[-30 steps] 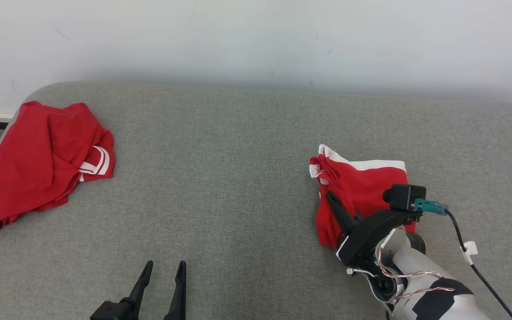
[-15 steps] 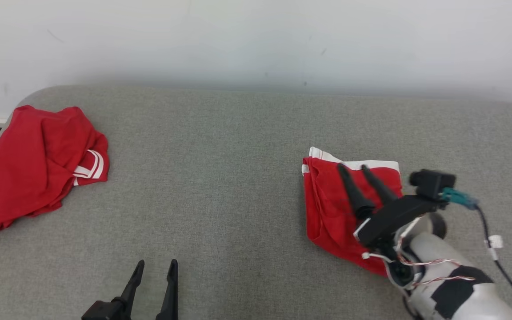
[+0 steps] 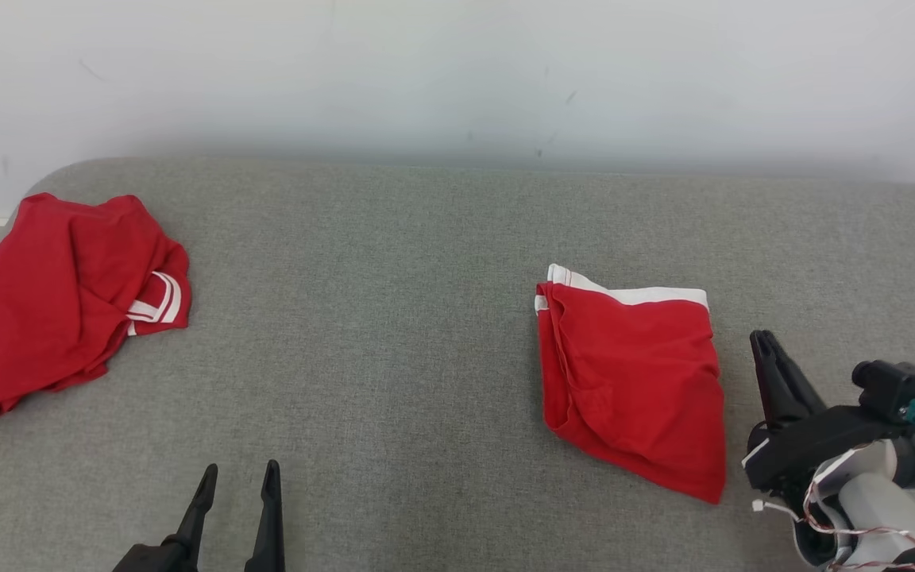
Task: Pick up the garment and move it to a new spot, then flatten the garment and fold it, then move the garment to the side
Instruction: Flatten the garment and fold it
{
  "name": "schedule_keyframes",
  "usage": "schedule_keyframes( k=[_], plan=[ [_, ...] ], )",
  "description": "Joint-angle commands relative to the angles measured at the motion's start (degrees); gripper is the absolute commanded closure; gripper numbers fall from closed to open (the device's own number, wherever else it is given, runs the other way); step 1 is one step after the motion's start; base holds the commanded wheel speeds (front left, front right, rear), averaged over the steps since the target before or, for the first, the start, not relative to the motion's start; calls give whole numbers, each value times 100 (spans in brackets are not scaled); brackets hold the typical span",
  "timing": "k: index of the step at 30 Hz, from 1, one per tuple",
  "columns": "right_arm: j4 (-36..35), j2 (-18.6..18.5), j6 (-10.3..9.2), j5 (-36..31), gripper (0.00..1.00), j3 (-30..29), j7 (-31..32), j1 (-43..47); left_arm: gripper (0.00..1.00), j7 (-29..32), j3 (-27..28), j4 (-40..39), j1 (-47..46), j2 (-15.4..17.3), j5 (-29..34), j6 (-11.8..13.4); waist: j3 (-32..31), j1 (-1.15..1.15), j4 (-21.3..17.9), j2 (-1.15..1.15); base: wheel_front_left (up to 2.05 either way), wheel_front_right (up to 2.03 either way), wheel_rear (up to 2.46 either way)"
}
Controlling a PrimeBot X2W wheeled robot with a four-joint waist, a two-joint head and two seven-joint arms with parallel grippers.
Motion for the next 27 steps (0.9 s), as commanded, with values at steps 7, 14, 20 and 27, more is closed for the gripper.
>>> schedule_keyframes(
  k=[7, 14, 20, 27],
  plan=[
    [61, 450, -12, -428, 100, -164, -9, 206, 0, -10, 25, -76, 34, -2, 252, 81, 46, 0, 95, -1, 0, 0, 0],
    [735, 719, -12, -1025, 100, 162, -9, -163, 0, -10, -33, -64, -89, -2, 237, 101, 156, 0, 331, -1, 0, 0, 0],
    [939, 1015, -12, -1340, 100, 318, -9, -282, 0, -10, -164, -21, -123, -2, 146, 142, 174, 0, 573, -1, 0, 0, 0],
    [882, 1455, -12, -1571, 100, 588, -9, -138, 0, -10, -185, 39, -67, -2, 112, 123, 130, 0, 689, -1, 0, 0, 0]
  ],
)
